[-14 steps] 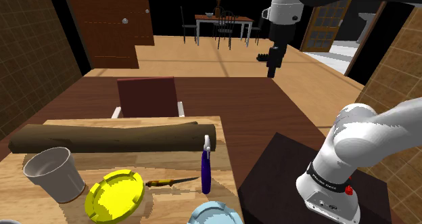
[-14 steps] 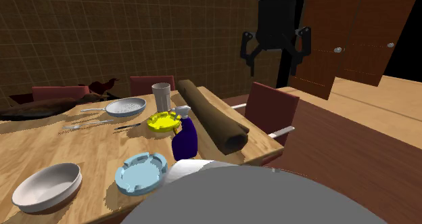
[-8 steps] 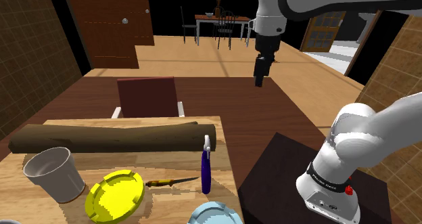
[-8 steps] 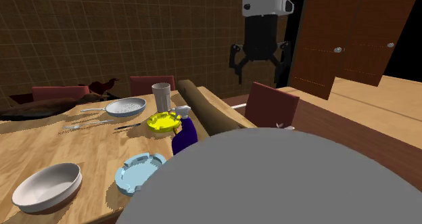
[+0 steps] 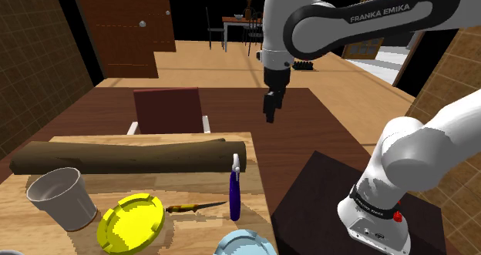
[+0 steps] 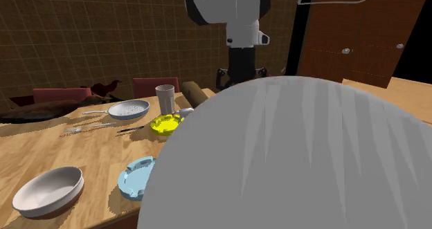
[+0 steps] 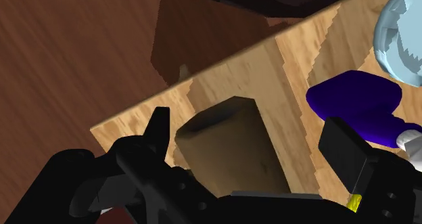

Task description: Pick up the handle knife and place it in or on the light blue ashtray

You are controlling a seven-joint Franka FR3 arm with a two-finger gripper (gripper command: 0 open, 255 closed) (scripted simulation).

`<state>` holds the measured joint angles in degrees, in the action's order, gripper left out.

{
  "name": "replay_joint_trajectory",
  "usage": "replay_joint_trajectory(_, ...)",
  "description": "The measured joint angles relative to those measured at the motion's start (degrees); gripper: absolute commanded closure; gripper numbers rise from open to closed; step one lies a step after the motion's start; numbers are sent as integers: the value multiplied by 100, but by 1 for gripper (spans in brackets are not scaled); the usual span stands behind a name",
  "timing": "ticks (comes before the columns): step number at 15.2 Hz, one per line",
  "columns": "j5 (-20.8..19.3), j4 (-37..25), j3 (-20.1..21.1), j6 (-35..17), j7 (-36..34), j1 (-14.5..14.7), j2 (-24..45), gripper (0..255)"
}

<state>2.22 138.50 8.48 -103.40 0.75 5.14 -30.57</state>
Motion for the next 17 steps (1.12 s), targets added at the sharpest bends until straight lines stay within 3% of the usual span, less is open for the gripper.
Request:
replay_joint_trajectory(8, 196, -252, 489, -1045, -294, 287, 1366, 0)
replay_joint_trajectory(17, 22, -978, 963, -2045, -730, 597, 3181, 0)
